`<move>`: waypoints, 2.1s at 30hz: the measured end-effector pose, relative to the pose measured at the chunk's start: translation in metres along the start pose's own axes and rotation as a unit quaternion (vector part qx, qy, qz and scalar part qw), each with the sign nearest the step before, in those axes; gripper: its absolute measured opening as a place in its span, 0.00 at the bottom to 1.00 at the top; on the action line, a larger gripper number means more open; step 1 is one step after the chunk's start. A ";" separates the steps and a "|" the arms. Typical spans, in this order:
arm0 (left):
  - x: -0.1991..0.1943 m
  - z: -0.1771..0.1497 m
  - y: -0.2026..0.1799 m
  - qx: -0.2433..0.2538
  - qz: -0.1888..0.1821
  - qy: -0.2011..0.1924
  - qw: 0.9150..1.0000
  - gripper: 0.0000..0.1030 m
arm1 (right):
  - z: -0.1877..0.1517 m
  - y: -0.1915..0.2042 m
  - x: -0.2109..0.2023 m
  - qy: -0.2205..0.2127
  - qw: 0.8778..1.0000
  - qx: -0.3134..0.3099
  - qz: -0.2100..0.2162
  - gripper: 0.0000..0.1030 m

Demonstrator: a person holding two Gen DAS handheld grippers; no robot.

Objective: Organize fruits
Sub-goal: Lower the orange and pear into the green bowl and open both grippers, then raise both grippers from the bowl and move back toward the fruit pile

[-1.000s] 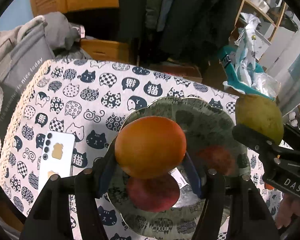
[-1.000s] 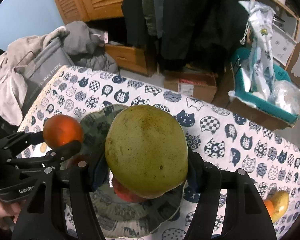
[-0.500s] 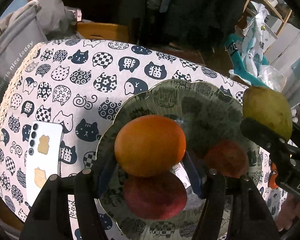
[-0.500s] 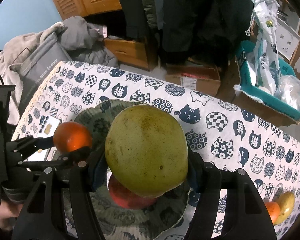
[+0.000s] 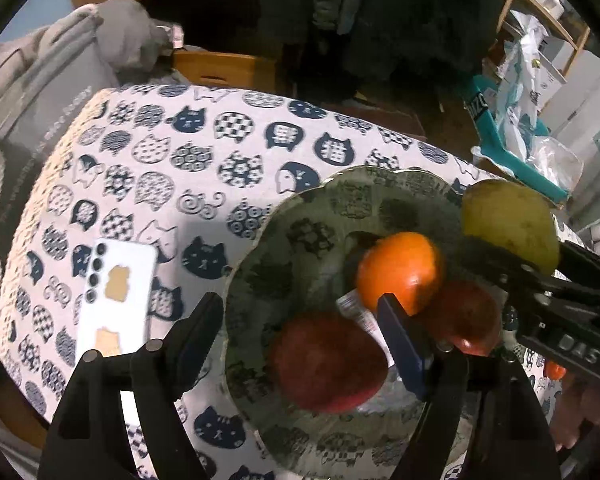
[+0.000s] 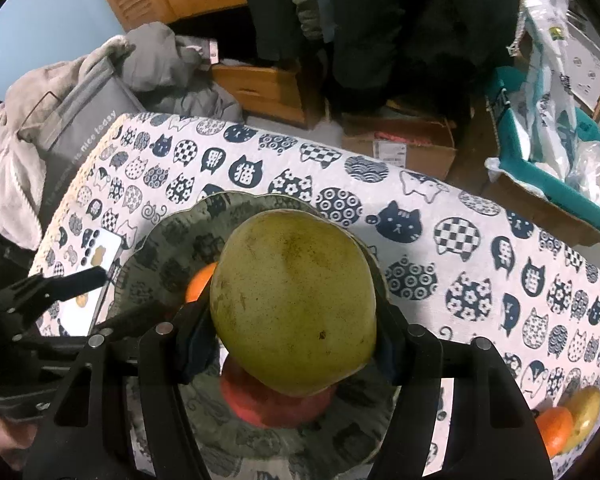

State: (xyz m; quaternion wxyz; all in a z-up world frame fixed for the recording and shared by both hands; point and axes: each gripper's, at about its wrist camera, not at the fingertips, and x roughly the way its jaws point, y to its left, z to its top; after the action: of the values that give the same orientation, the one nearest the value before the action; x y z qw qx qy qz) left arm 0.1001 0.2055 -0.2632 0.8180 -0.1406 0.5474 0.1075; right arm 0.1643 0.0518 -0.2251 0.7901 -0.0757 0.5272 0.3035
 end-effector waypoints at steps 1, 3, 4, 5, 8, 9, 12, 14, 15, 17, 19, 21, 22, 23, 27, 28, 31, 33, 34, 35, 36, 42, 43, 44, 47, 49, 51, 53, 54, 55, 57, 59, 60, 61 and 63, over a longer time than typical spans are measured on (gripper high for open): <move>-0.002 -0.001 0.003 -0.005 0.000 0.000 1.000 0.78 | 0.001 0.002 0.003 0.004 1.000 -0.004 -0.001 0.64; -0.005 -0.002 0.008 -0.012 0.004 0.000 1.000 0.78 | 0.001 0.004 0.009 0.011 1.000 -0.008 -0.003 0.64; -0.007 -0.003 0.009 -0.014 0.006 -0.001 1.000 0.78 | 0.001 0.004 0.010 0.014 1.000 -0.008 -0.004 0.64; -0.009 -0.004 0.012 -0.016 0.010 -0.003 1.000 0.78 | 0.001 0.003 0.012 0.018 1.000 -0.008 -0.005 0.64; -0.012 -0.006 0.019 -0.024 0.013 -0.002 1.000 0.78 | 0.001 0.000 0.019 0.031 1.000 -0.001 -0.001 0.64; -0.013 -0.007 0.021 -0.027 0.012 -0.003 1.000 0.78 | 0.001 -0.001 0.020 0.033 0.999 0.003 0.007 0.64; -0.017 -0.007 0.025 -0.035 0.011 -0.006 0.999 0.78 | 0.003 0.000 0.021 0.040 0.999 0.003 0.009 0.64; -0.020 -0.007 0.025 -0.035 0.012 -0.009 0.999 0.78 | 0.004 0.002 0.020 0.040 0.999 -0.003 -0.003 0.65; -0.021 -0.006 0.024 -0.035 0.012 -0.010 0.999 0.78 | 0.003 0.001 0.019 0.040 0.999 -0.001 -0.005 0.65; -0.023 -0.006 0.023 -0.034 0.011 -0.013 0.999 0.78 | 0.003 -0.002 0.017 0.041 0.999 0.006 -0.004 0.65; -0.027 -0.006 0.022 -0.036 0.008 -0.016 0.999 0.78 | 0.002 -0.005 0.012 0.037 0.999 0.011 -0.003 0.67; -0.031 -0.005 0.021 -0.037 0.004 -0.019 0.999 0.78 | 0.002 -0.007 0.007 0.035 0.999 0.012 -0.005 0.69; -0.034 -0.005 0.019 -0.037 0.002 -0.021 0.999 0.78 | 0.002 -0.008 0.003 0.032 0.999 0.012 -0.007 0.70; -0.036 -0.004 0.018 -0.036 0.000 -0.023 0.999 0.78 | 0.002 -0.008 0.001 0.028 0.999 0.012 -0.007 0.71; -0.047 -0.003 0.010 -0.028 -0.007 -0.034 0.999 0.78 | 0.004 -0.003 -0.018 0.011 1.000 0.003 0.002 0.74; -0.049 -0.003 0.008 -0.025 -0.007 -0.037 0.999 0.78 | 0.004 -0.001 -0.021 0.009 1.000 -0.001 0.002 0.74; -0.058 -0.004 0.005 -0.024 -0.012 -0.044 0.999 0.78 | 0.005 0.002 -0.038 -0.008 1.000 -0.003 0.002 0.74; -0.065 -0.004 0.003 -0.025 -0.016 -0.052 0.998 0.78 | 0.006 0.002 -0.049 -0.021 1.000 -0.002 0.001 0.74; -0.069 -0.004 0.002 -0.025 -0.017 -0.056 0.998 0.78 | 0.006 0.003 -0.054 -0.027 1.000 -0.002 -0.002 0.74; -0.074 -0.003 0.001 -0.025 -0.020 -0.061 0.998 0.78 | 0.006 0.003 -0.063 -0.034 0.999 -0.005 -0.009 0.74; -0.078 -0.003 -0.001 -0.025 -0.023 -0.066 0.997 0.78 | 0.006 0.003 -0.070 -0.041 0.999 -0.007 -0.016 0.74; -0.107 -0.004 -0.014 -0.014 -0.032 -0.097 0.995 0.79 | 0.001 0.000 -0.109 -0.081 0.995 -0.017 -0.053 0.75; -0.111 -0.005 -0.016 -0.011 -0.035 -0.102 0.994 0.79 | -0.001 0.000 -0.114 -0.086 0.994 -0.018 -0.058 0.75; -0.115 -0.006 -0.018 -0.009 -0.037 -0.106 0.994 0.79 | -0.002 -0.001 -0.120 -0.092 0.994 -0.019 -0.064 0.76; -0.130 -0.009 -0.026 -0.002 -0.040 -0.123 0.992 0.85 | -0.009 -0.003 -0.139 -0.109 0.991 -0.020 -0.077 0.79; -0.139 -0.011 -0.031 0.002 -0.046 -0.133 0.990 0.85 | -0.012 -0.004 -0.152 -0.121 0.989 -0.020 -0.087 0.82; -0.147 -0.013 -0.036 0.007 -0.052 -0.139 0.989 0.85 | -0.018 -0.005 -0.165 -0.133 0.986 -0.020 -0.094 0.83; -0.155 -0.015 -0.041 0.011 -0.057 -0.147 0.987 0.86 | -0.023 -0.007 -0.176 -0.143 0.984 -0.021 -0.101 0.83; -0.159 -0.017 -0.043 0.012 -0.058 -0.151 0.987 0.86 | -0.026 -0.008 -0.183 -0.149 0.983 -0.021 -0.105 0.84; -0.163 -0.017 -0.046 0.013 -0.060 -0.154 0.986 0.86 | -0.029 -0.010 -0.190 -0.154 0.982 -0.021 -0.109 0.84; -0.172 -0.019 -0.051 0.016 -0.064 -0.162 0.985 0.86 | -0.033 -0.011 -0.201 -0.164 0.980 -0.020 -0.113 0.84; -0.182 -0.020 -0.057 0.020 -0.066 -0.173 0.982 0.89 | -0.038 -0.014 -0.213 -0.172 0.978 -0.018 -0.116 0.85; -0.185 -0.021 -0.060 0.022 -0.067 -0.178 0.981 0.91 | -0.042 -0.016 -0.219 -0.177 0.977 -0.016 -0.117 0.86; -0.190 -0.022 -0.063 0.025 -0.067 -0.184 0.980 0.93 | -0.045 -0.017 -0.224 -0.181 0.976 -0.015 -0.118 0.86; -0.197 -0.025 -0.068 0.033 -0.065 -0.193 0.979 0.95 | -0.051 -0.021 -0.235 -0.188 0.974 -0.013 -0.122 0.86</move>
State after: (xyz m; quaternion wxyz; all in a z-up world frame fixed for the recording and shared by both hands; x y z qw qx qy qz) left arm 0.0266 0.1284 -0.0826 0.9176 -0.1250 0.3723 0.0613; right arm 0.0752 -0.0814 -0.0453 0.9051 -0.0914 0.3524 0.2199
